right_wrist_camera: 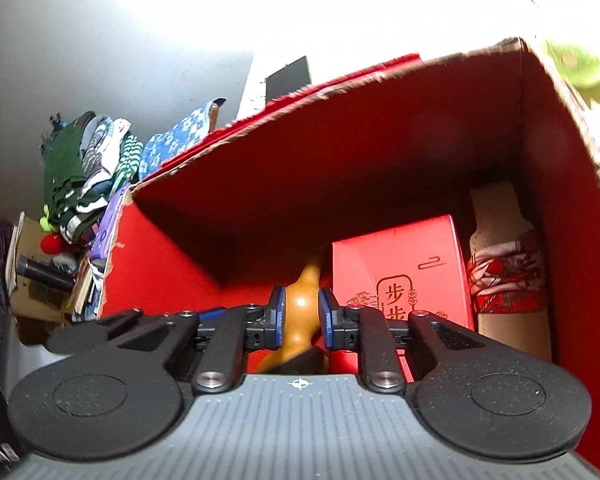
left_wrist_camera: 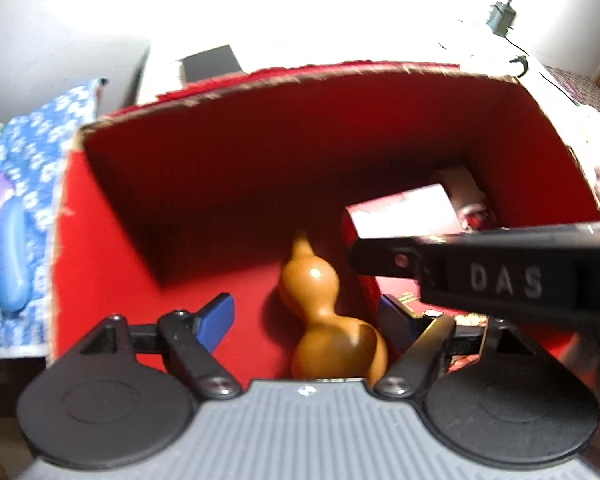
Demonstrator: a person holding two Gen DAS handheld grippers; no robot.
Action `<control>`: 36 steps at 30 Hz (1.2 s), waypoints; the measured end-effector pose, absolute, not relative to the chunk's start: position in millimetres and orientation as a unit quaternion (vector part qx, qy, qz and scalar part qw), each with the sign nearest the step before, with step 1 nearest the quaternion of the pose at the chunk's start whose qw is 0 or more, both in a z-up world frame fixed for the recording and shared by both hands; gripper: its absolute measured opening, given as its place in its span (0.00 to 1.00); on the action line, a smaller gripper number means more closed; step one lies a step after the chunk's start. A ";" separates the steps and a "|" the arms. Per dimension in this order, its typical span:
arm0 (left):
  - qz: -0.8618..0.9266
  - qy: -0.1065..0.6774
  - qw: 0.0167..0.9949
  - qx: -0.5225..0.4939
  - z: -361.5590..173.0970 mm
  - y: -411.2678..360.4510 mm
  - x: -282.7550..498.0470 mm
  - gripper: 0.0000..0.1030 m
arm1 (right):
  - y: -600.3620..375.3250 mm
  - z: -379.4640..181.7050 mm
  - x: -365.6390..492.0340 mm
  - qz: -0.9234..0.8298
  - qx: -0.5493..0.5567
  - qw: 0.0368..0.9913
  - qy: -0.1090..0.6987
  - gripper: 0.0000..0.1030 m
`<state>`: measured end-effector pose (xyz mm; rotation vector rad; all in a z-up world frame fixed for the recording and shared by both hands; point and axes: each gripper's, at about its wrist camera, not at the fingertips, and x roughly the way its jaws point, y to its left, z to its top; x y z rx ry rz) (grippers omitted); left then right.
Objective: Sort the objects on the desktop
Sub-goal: 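Raise the right gripper out of the box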
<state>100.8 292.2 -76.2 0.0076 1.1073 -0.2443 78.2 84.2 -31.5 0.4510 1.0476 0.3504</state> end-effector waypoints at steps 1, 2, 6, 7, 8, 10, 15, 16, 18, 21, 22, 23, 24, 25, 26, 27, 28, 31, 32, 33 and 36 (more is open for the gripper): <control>-0.104 0.523 0.846 0.007 -73.0 292.2 98.4 0.80 | 84.4 -28.8 75.9 0.165 0.204 0.831 0.490 0.21; -0.094 0.521 0.849 0.008 -69.9 291.8 95.3 0.80 | 83.4 -26.4 74.0 0.167 0.199 0.833 0.489 0.21; -0.070 0.514 0.855 0.001 -59.0 290.5 83.7 0.79 | 71.6 -18.4 66.4 0.165 0.199 0.839 0.478 0.21; -0.064 0.511 0.857 0.001 -56.4 289.7 81.3 0.79 | 68.9 -16.5 63.9 0.162 0.198 0.842 0.475 0.21; -0.059 0.510 0.858 0.002 -54.2 288.3 79.1 0.79 | 66.8 -14.0 61.6 0.160 0.195 0.844 0.473 0.21; -0.053 0.509 0.859 -0.001 -49.7 285.7 73.5 0.77 | 63.5 -8.5 56.6 0.162 0.188 0.850 0.465 0.21; -0.032 0.503 0.864 -0.004 -39.3 277.4 60.2 0.72 | 57.6 2.9 43.5 0.173 0.176 0.859 0.448 0.23; -0.027 0.501 0.865 -0.005 -37.4 275.5 57.4 0.71 | 57.2 5.1 40.4 0.175 0.170 0.862 0.445 0.24; -0.021 0.494 0.869 -0.008 -32.0 272.4 50.4 0.71 | 55.4 8.4 34.4 0.179 0.162 0.865 0.439 0.25; -0.011 0.485 0.875 -0.006 -25.2 266.0 41.3 0.72 | 50.0 10.8 27.1 0.186 0.162 0.865 0.436 0.27; -0.008 0.482 0.876 -0.003 -23.3 263.8 39.4 0.72 | 48.0 11.4 24.7 0.189 0.163 0.865 0.435 0.27; -0.006 0.480 0.877 -0.001 -21.4 261.5 37.4 0.73 | 46.3 12.1 22.2 0.192 0.162 0.865 0.434 0.27; -0.004 0.477 0.879 -0.001 -19.7 259.5 34.9 0.75 | 44.9 12.8 19.7 0.194 0.161 0.866 0.432 0.27; -0.002 0.476 0.879 -0.001 -18.0 257.8 32.1 0.76 | 43.8 13.8 17.0 0.197 0.160 0.866 0.431 0.28; 0.000 0.475 0.880 -0.003 -16.7 256.2 29.6 0.76 | 42.3 14.4 14.8 0.200 0.161 0.866 0.429 0.28; 0.001 0.474 0.881 -0.005 -15.8 254.9 27.1 0.76 | 40.6 15.2 12.7 0.203 0.162 0.866 0.427 0.28; 0.002 0.472 0.882 -0.007 -14.8 253.7 24.1 0.76 | 39.3 15.9 10.5 0.206 0.161 0.866 0.425 0.28; 0.003 0.463 0.886 -0.015 -10.9 253.1 11.5 0.76 | 36.7 19.1 2.8 0.218 0.159 0.868 0.417 0.28; 0.004 0.460 0.888 -0.018 -9.6 253.2 6.4 0.76 | 35.1 20.2 -0.9 0.224 0.158 0.869 0.413 0.28; 0.004 0.457 0.889 -0.022 -8.9 253.6 1.3 0.77 | 34.0 21.2 -4.6 0.229 0.156 0.870 0.409 0.28; 0.006 0.453 0.891 -0.027 -8.2 254.6 -11.1 0.79 | 32.4 22.4 -12.8 0.246 0.151 0.871 0.398 0.28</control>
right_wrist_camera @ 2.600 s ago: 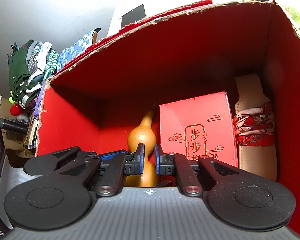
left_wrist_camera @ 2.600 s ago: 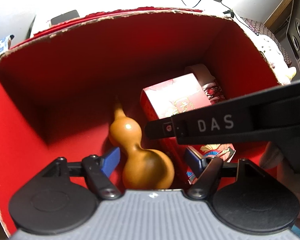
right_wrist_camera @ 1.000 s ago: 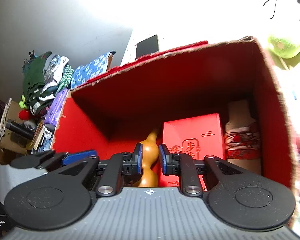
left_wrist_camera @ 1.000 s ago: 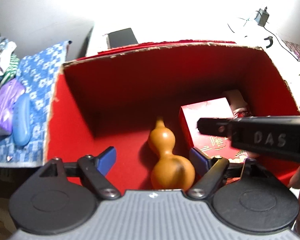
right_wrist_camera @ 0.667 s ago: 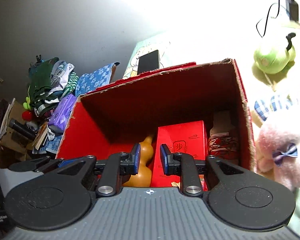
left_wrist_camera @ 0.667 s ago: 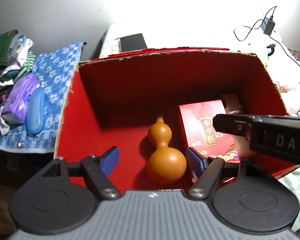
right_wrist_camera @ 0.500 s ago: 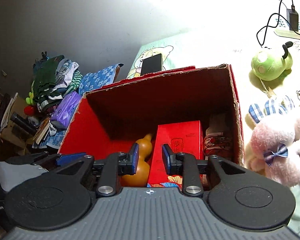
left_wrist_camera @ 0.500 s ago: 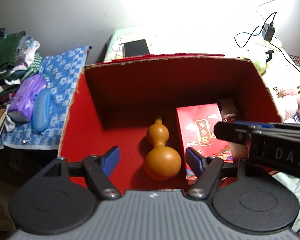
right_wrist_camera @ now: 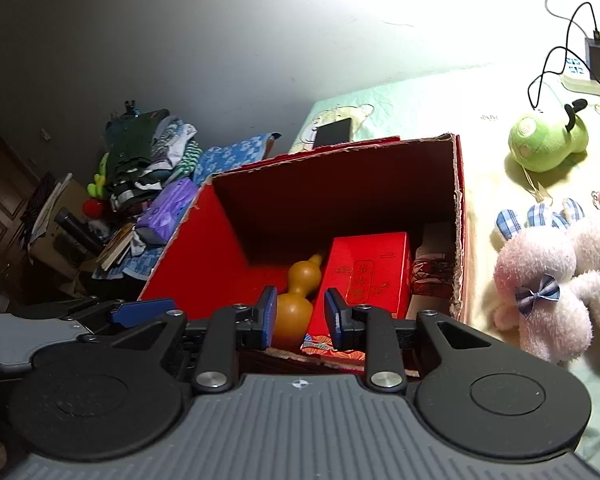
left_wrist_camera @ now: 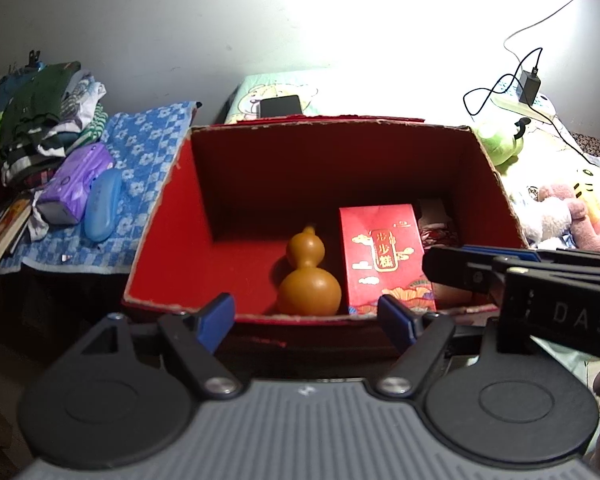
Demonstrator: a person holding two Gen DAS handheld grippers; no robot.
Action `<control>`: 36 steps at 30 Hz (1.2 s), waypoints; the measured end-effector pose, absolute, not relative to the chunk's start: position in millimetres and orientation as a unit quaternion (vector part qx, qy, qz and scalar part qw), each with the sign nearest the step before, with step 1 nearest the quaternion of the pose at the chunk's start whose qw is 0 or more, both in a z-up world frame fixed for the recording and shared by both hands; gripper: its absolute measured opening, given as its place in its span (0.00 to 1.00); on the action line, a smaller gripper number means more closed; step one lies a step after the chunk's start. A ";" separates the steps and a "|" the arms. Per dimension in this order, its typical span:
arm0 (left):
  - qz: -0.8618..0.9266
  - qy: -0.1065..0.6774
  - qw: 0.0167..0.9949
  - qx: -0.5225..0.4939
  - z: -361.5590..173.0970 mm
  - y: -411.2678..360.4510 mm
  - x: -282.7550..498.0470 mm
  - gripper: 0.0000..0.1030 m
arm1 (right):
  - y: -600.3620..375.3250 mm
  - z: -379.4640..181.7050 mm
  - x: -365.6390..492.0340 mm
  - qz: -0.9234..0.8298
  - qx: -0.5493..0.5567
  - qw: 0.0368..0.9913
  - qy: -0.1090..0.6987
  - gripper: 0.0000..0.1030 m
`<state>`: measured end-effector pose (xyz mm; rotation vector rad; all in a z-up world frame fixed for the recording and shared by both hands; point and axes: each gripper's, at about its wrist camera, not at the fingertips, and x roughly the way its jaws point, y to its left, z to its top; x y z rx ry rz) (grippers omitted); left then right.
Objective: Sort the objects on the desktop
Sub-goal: 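Raise the right gripper out of the box, then move the right gripper to the white tape roll and close on its rim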
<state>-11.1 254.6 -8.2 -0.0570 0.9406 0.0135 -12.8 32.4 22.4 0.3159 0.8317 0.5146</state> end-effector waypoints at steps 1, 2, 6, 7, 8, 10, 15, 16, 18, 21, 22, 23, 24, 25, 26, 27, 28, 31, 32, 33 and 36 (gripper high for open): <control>0.008 0.453 0.891 -0.030 -8.4 254.9 -14.5 0.80 | 30.7 22.3 -15.3 0.252 0.151 0.870 0.395 0.28; 0.007 0.453 0.891 -0.034 -8.8 255.7 -17.6 0.80 | 29.6 22.2 -17.8 0.257 0.151 0.870 0.392 0.28; -0.004 0.463 0.885 -0.054 -12.5 261.9 -28.9 0.80 | 26.5 22.4 -27.4 0.281 0.151 0.866 0.385 0.28; -0.002 0.462 0.885 -0.056 -12.9 264.0 -33.6 0.80 | 26.2 22.1 -29.7 0.291 0.151 0.863 0.384 0.28; 0.002 0.460 0.886 -0.057 -13.1 266.4 -38.4 0.80 | 26.0 21.2 -31.7 0.302 0.149 0.860 0.384 0.28; 0.008 0.457 0.888 -0.057 -14.5 271.5 -48.9 0.80 | 26.6 17.9 -36.9 0.321 0.145 0.853 0.386 0.28; 0.012 0.468 0.881 -0.067 -25.3 283.3 -70.9 0.75 | 34.7 3.6 -49.5 0.368 0.130 0.825 0.409 0.28; 0.011 0.472 0.879 -0.068 -29.2 283.7 -74.3 0.75 | 38.4 0.6 -51.4 0.373 0.121 0.822 0.413 0.28; 0.009 0.481 0.874 -0.069 -38.6 283.3 -77.1 0.74 | 46.8 -5.9 -54.2 0.376 0.101 0.817 0.425 0.28; 0.008 0.502 0.861 -0.077 -55.2 282.1 -77.3 0.69 | 56.0 -16.2 -53.7 0.370 0.090 0.810 0.445 0.29; 0.007 0.509 0.857 -0.082 -60.6 282.2 -77.3 0.67 | 57.9 -19.5 -52.0 0.366 0.090 0.808 0.453 0.29; 0.006 0.515 0.853 -0.087 -65.8 282.4 -77.1 0.65 | 58.6 -22.9 -50.3 0.360 0.091 0.806 0.460 0.30; 0.006 0.521 0.849 -0.091 -70.8 282.6 -77.1 0.62 | 59.8 -25.7 -48.6 0.354 0.091 0.805 0.467 0.34; 0.005 0.527 0.845 -0.095 -75.2 282.7 -77.1 0.60 | 61.4 -28.0 -47.8 0.349 0.091 0.804 0.472 0.37; 0.003 0.532 0.841 -0.099 -79.2 283.2 -76.4 0.59 | 62.9 -30.2 -47.1 0.344 0.090 0.803 0.477 0.38; 0.002 0.536 0.838 -0.104 -82.5 283.3 -75.7 0.58 | 64.3 -32.6 -46.9 0.341 0.089 0.802 0.482 0.38; 0.001 0.539 0.835 -0.110 -85.3 283.9 -74.5 0.53 | 65.1 -35.5 -47.0 0.339 0.088 0.800 0.488 0.38; 0.002 0.550 0.826 -0.121 -92.6 285.4 -69.5 0.44 | 69.6 -41.1 -46.4 0.336 0.083 0.794 0.500 0.38; 0.002 0.554 0.823 -0.125 -95.0 286.4 -68.3 0.42 | 71.0 -42.6 -45.9 0.335 0.082 0.793 0.503 0.38; 0.002 0.558 0.820 -0.128 -97.3 287.4 -67.6 0.39 | 70.6 -45.3 -46.5 0.333 0.080 0.791 0.506 0.38; 0.002 0.567 0.813 -0.134 -102.5 286.8 -66.2 0.28 | 73.5 -51.1 -44.7 0.327 0.079 0.787 0.517 0.38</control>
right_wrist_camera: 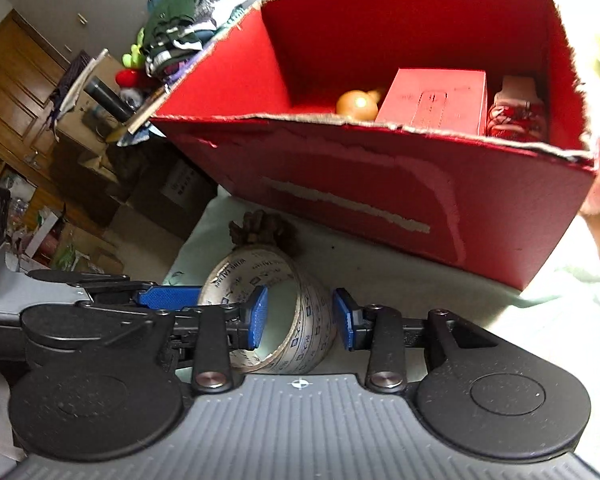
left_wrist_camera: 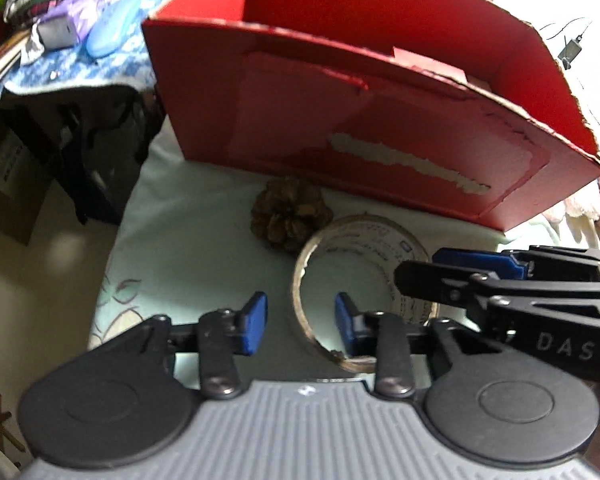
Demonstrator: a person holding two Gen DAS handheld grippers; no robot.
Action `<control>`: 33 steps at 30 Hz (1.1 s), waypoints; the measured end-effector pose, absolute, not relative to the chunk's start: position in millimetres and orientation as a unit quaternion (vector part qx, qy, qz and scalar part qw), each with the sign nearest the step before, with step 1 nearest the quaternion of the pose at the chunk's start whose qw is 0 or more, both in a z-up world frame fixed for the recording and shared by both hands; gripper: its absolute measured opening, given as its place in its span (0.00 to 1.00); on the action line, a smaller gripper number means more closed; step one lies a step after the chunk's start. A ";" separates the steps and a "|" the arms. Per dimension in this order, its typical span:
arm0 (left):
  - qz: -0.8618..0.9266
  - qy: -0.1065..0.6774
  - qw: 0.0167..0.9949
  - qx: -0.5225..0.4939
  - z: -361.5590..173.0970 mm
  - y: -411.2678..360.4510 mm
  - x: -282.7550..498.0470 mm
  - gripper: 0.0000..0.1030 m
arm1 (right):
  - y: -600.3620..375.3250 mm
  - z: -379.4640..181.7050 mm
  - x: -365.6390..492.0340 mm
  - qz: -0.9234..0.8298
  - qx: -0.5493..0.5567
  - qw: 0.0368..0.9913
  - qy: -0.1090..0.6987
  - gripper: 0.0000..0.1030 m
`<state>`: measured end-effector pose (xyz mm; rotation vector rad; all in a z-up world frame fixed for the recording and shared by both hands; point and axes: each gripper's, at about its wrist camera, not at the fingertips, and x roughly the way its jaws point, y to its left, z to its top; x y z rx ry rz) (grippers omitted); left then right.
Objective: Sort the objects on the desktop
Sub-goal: 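Move the right gripper to the white tape roll and close on its rim, then lift the tape roll with the right gripper and carry it over the box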
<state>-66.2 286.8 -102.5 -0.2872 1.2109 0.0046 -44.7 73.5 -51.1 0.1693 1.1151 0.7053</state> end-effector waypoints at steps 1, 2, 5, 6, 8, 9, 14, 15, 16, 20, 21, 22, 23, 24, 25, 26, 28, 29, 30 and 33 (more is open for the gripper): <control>0.005 0.570 0.811 -0.134 -104.6 286.2 -66.1 0.26 | 74.8 -52.7 -44.2 0.326 0.078 0.785 0.521 0.38; 0.006 0.572 0.809 -0.134 -106.2 286.2 -65.5 0.25 | 75.9 -54.7 -43.7 0.324 0.078 0.784 0.524 0.38; 0.005 0.580 0.803 -0.135 -110.4 288.2 -61.6 0.19 | 78.8 -60.4 -40.6 0.321 0.082 0.777 0.535 0.38; 0.004 0.582 0.802 -0.134 -111.0 287.4 -61.2 0.17 | 79.2 -62.5 -39.5 0.319 0.084 0.774 0.540 0.37; 0.003 0.582 0.803 -0.126 -110.0 284.5 -60.8 0.16 | 78.6 -66.7 -37.8 0.313 0.088 0.768 0.551 0.36; 0.001 0.582 0.804 -0.121 -109.9 282.6 -60.4 0.15 | 78.1 -68.6 -37.2 0.311 0.091 0.765 0.557 0.34; -0.009 0.580 0.810 -0.088 -103.9 268.8 -58.0 0.13 | 69.8 -71.3 -33.6 0.306 0.108 0.752 0.573 0.25; -0.015 0.579 0.810 -0.087 -101.5 266.4 -57.7 0.13 | 68.1 -69.2 -33.2 0.303 0.106 0.753 0.574 0.24; -0.022 0.579 0.811 -0.086 -98.8 263.6 -57.1 0.14 | 65.2 -67.2 -33.2 0.299 0.103 0.755 0.575 0.22; -0.049 0.581 0.810 -0.069 -92.9 245.2 -54.5 0.14 | 45.3 -62.9 -34.7 0.285 0.109 0.754 0.582 0.21; -0.057 0.581 0.810 -0.064 -91.2 240.1 -54.0 0.14 | 39.7 -61.3 -35.3 0.281 0.109 0.755 0.582 0.21; -0.066 0.581 0.809 -0.059 -89.6 234.4 -53.6 0.14 | 33.5 -59.6 -36.9 0.278 0.109 0.757 0.582 0.21; -0.076 0.579 0.810 -0.053 -87.6 228.3 -53.2 0.14 | 26.9 -58.0 -38.9 0.274 0.111 0.758 0.582 0.21; -0.085 0.578 0.810 -0.047 -85.5 221.7 -52.2 0.14 | 19.9 -57.0 -40.4 0.270 0.113 0.759 0.581 0.21; -0.096 0.575 0.812 -0.038 -83.5 215.0 -51.6 0.14 | 12.2 -55.9 -42.2 0.265 0.117 0.761 0.581 0.21; -0.106 0.572 0.813 -0.028 -81.6 207.6 -51.2 0.14 | 4.3 -55.1 -44.2 0.260 0.121 0.762 0.581 0.21; -0.126 0.567 0.814 -0.005 -79.2 190.6 -51.2 0.14 | -12.6 -54.2 -47.9 0.247 0.133 0.765 0.579 0.21; -0.137 0.565 0.814 0.006 -78.4 182.6 -51.4 0.14 | -20.7 -53.8 -49.8 0.240 0.138 0.768 0.578 0.20; -0.148 0.563 0.813 0.016 -77.4 174.1 -51.3 0.14 | -28.7 -53.2 -51.9 0.232 0.143 0.771 0.576 0.20; -0.184 0.554 0.810 0.045 -73.7 148.5 -51.1 0.15 | -54.4 -49.6 -58.6 0.201 0.158 0.781 0.569 0.20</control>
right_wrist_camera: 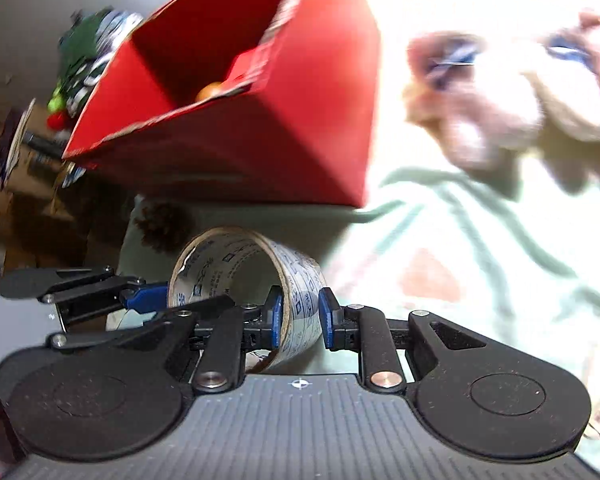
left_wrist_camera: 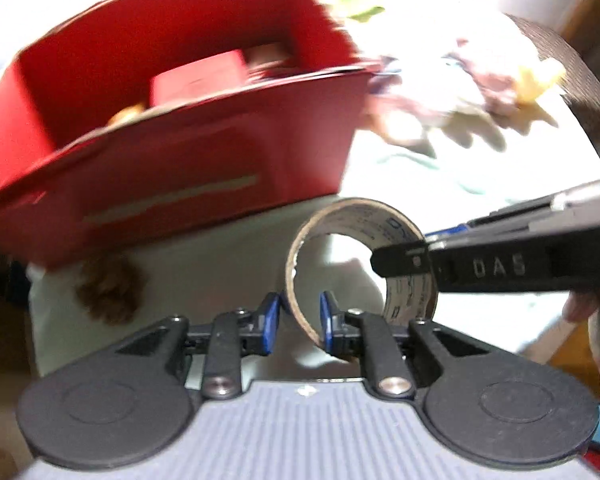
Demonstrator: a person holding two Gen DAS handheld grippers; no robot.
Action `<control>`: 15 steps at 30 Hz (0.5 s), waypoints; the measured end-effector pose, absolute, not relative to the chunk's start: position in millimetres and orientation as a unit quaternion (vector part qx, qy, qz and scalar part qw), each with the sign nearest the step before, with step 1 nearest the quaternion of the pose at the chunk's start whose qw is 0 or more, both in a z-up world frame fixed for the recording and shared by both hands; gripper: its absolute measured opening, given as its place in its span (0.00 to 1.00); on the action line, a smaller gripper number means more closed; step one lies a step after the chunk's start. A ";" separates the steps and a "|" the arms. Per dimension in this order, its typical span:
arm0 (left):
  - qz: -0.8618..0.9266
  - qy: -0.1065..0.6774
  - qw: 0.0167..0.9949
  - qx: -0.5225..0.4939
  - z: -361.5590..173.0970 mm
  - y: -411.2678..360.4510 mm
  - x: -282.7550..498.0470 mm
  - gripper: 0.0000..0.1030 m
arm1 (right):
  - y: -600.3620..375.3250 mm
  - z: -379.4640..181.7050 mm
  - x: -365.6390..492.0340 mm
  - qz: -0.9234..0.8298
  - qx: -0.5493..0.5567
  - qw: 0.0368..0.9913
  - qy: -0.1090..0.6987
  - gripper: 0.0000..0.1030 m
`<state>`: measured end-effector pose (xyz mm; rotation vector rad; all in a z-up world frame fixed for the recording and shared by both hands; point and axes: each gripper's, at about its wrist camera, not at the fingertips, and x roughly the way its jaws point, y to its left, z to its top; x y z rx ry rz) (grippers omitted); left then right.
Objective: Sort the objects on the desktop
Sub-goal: 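Lift the tape roll with the right gripper and carry it over the box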
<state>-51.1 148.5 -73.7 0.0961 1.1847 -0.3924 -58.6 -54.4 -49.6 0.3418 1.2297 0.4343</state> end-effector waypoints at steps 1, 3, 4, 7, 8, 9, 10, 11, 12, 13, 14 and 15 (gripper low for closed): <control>-0.195 0.551 0.809 0.053 -72.3 140.1 -51.0 0.15 | -62.4 -48.1 -62.2 0.190 0.164 0.785 0.566 0.20; -0.218 0.543 0.808 0.069 -68.6 123.7 -50.8 0.15 | -79.9 -44.6 -68.1 0.168 0.174 0.792 0.560 0.20; -0.229 0.537 0.808 0.077 -66.1 116.2 -50.4 0.15 | -88.4 -42.6 -71.4 0.157 0.180 0.796 0.557 0.20; -0.262 0.520 0.808 0.092 -55.6 98.1 -48.9 0.15 | -113.6 -34.8 -84.0 0.124 0.198 0.809 0.540 0.20; -0.271 0.513 0.809 0.096 -51.1 93.1 -48.0 0.15 | -121.2 -32.0 -87.8 0.114 0.206 0.813 0.533 0.20; -0.280 0.505 0.810 0.101 -46.0 88.3 -47.5 0.15 | -127.8 -28.9 -91.4 0.104 0.213 0.817 0.526 0.20; -0.289 0.496 0.812 0.105 -41.9 85.2 -47.1 0.15 | -133.4 -24.8 -95.0 0.095 0.219 0.822 0.518 0.20; -0.296 0.489 0.814 0.108 -37.8 82.8 -46.0 0.15 | -138.4 -20.6 -98.3 0.088 0.222 0.827 0.509 0.20; -0.303 0.481 0.815 0.111 -32.5 79.5 -44.7 0.15 | -143.4 -16.2 -101.0 0.081 0.224 0.832 0.500 0.19; -0.309 0.475 0.817 0.112 -27.2 77.6 -43.4 0.14 | -147.2 -11.4 -103.3 0.074 0.225 0.838 0.492 0.20; -0.313 0.468 0.818 0.112 -22.3 74.9 -42.4 0.14 | -148.8 -6.3 -103.8 0.069 0.225 0.843 0.483 0.20; -0.317 0.461 0.821 0.113 -16.6 74.2 -41.0 0.14 | -148.5 -1.8 -103.5 0.063 0.225 0.849 0.475 0.19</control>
